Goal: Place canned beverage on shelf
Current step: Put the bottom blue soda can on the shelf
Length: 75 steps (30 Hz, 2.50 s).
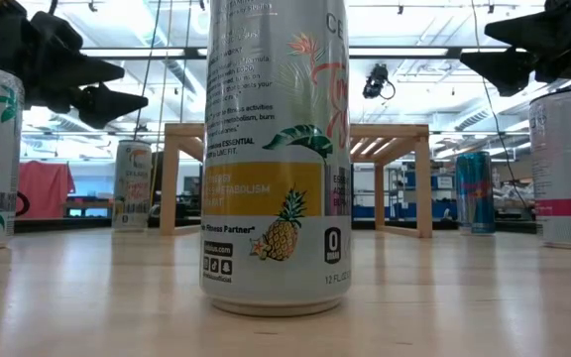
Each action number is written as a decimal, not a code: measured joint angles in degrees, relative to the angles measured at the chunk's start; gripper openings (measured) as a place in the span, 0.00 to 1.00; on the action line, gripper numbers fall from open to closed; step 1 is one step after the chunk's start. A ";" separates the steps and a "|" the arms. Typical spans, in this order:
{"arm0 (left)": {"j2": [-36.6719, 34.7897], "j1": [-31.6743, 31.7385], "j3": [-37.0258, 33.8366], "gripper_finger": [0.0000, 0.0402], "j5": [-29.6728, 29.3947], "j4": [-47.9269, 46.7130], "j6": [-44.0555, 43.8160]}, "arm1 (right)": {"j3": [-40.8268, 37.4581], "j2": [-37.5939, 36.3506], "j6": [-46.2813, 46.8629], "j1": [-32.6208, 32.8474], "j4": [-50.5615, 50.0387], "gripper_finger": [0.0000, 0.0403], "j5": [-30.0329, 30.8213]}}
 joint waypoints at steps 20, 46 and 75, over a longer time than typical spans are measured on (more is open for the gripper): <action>0.01 0.00 0.01 0.92 0.01 0.41 -6.32 | 0.00 0.00 -0.01 0.01 -0.02 0.87 0.00; 0.01 0.02 -0.01 0.92 -4.42 2.89 -11.05 | 0.00 -0.01 0.02 -0.01 0.01 0.87 0.02; 19.37 -4.16 29.75 0.92 0.03 -35.39 -6.59 | 0.00 -0.01 0.00 -0.01 -0.02 0.87 -0.01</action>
